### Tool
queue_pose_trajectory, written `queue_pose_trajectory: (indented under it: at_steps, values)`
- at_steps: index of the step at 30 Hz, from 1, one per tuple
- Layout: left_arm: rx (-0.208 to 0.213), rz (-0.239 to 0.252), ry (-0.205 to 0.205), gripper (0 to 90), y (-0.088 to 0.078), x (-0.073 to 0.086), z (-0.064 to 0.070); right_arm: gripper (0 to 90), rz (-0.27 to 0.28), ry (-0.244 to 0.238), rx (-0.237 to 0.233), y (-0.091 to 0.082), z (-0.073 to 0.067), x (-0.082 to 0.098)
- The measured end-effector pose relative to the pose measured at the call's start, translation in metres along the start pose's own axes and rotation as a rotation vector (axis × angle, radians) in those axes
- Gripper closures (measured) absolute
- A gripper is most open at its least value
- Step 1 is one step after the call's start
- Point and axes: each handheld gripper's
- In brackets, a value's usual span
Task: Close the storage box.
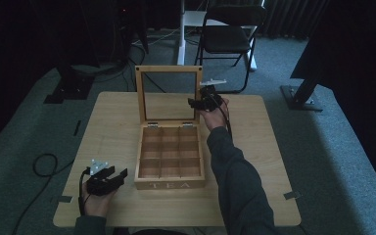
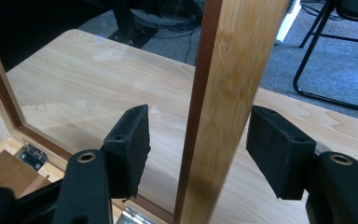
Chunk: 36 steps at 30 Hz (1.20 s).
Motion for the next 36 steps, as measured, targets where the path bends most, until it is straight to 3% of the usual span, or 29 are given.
queue_pose_trajectory:
  at_steps: [20, 30, 34, 36]
  values:
    - [0.003, -0.001, 0.001, 44.0, -0.001, 0.001, 0.001, 46.9, 0.088, 0.013, -0.068, -0.005, 0.005, -0.006]
    - [0.021, -0.005, 0.008, 43.6, 0.001, -0.001, 0.007, 49.0, 0.126, -0.037, -0.066, -0.022, -0.005, 0.003]
    - [0.022, 0.011, 0.019, 42.9, 0.001, -0.011, 0.01, 49.0, 0.142, -0.067, -0.067, -0.029, -0.009, 0.009]
    - [0.034, 0.03, 0.027, 42.9, 0.001, -0.023, 0.013, 47.8, 0.16, -0.081, -0.067, -0.037, -0.016, 0.015]
Point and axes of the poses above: each handheld gripper's, and its own axes: y roughly forward along the jaws, x roughly out of its underside, z roughly to its right, and after that the axes turned 5 degrees about -x, right-handed
